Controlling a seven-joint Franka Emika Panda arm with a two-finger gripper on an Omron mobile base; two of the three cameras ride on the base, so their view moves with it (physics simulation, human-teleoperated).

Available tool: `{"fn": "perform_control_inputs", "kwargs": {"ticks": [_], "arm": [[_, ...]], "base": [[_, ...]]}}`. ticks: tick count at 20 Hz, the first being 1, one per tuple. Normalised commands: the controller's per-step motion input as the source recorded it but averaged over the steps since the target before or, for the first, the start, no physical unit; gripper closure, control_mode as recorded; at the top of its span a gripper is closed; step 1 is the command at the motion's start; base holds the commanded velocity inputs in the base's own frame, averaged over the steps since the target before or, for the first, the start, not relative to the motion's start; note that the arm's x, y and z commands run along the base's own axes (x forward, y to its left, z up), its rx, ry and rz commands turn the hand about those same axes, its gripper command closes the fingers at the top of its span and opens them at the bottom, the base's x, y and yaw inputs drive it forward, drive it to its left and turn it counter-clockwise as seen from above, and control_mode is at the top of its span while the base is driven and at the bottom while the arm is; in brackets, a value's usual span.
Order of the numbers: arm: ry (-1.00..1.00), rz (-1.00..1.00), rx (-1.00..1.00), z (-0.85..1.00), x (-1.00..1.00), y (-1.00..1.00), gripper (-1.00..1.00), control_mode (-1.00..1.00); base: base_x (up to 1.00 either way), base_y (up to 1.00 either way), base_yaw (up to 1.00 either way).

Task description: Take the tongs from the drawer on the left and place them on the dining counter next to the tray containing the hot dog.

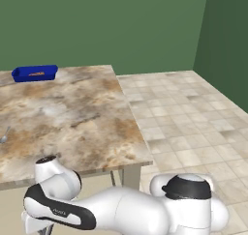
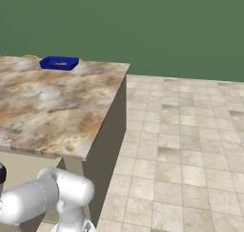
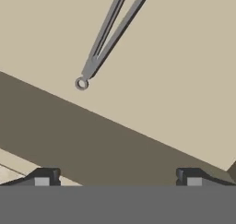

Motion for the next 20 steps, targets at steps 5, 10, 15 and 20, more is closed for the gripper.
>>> {"fn": "perform_control_inputs", "kwargs": {"ticks": [5, 10, 15, 20], "arm": [[0.00, -0.02, -0.11, -0.24, 0.00, 0.00, -1.00, -1.00], [-0.02, -0.06, -0.04, -0.19, 0.02, -0.02, -1.00, -1.00], [-0.01, -0.06, 0.00, -0.10, 0.06, -0.01, -1.00, -1.00], [0.00, 0.00, 0.00, -0.11, 0.08, 0.00, -1.00, -1.00]], "base": [[0.00, 0.00, 0.00], [0.00, 0.00, 0.00], [0.00, 0.00, 0.00], [0.00, 0.00, 0.00]]}}
